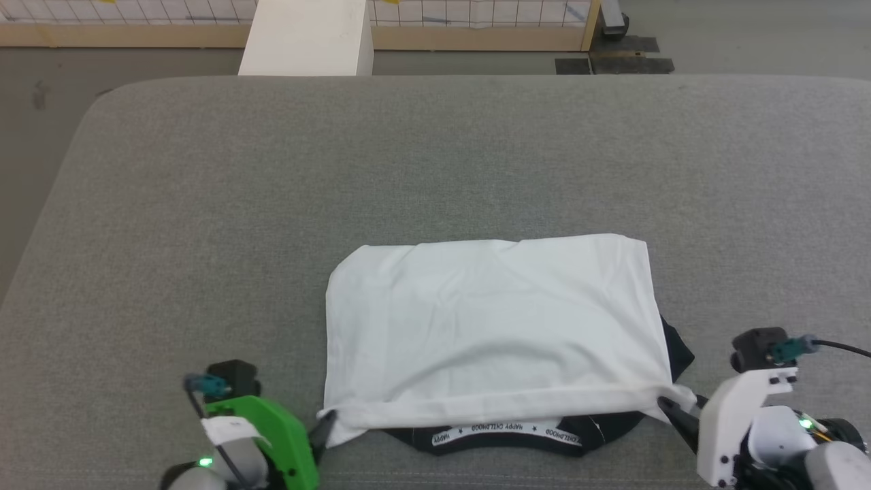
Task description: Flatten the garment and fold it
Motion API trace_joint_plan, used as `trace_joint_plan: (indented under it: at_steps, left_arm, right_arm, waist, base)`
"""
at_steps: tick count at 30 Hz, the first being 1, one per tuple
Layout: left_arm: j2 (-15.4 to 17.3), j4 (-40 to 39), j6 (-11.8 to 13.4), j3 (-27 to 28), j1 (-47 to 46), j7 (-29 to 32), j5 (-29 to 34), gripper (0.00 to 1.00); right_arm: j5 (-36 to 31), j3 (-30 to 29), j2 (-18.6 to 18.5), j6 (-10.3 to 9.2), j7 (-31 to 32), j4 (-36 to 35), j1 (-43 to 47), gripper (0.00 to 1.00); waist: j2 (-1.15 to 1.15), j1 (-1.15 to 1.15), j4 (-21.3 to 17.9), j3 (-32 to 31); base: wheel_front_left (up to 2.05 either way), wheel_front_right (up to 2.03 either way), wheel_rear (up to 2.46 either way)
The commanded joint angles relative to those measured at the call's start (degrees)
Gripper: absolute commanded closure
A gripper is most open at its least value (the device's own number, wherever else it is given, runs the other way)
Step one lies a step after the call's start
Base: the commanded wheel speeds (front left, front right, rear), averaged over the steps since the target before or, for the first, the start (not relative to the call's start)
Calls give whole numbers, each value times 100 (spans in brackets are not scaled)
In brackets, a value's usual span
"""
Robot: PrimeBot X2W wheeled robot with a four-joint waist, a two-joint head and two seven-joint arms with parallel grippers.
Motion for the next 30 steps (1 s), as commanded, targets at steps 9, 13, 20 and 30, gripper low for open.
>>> trace_joint_plan:
  at_steps: [9, 13, 20, 30]
  left_arm:
    - [641, -729, 919, 719, 42, 100, 82, 0]
    - [598, -1398, 998, 1150, -83, -778, 139, 0]
    - [405, -1880, 425, 1290, -385, -3148, 718, 0]
    - [-56, -2215, -50, 1388, -597, -3861, 1793, 0]
  right_arm:
    - [416, -1161, -346, 20, 749, -1555, 375, 0]
    - [218, -1503, -104, 20, 770, -1737, -47, 0]
    - [-397, -1168, 322, 20, 802, -1041, -736, 0]
    - [-1100, -482, 288, 20, 753, 236, -1375, 0]
  waist:
    - [0, 0, 25, -141]
    - [0, 0, 37, -65]
    - [0, 0, 167, 240]
    - [0, 0, 408, 775]
  base:
    - [0, 0, 0]
    - [0, 0, 0]
    - [0, 0, 0]
    - [0, 0, 0]
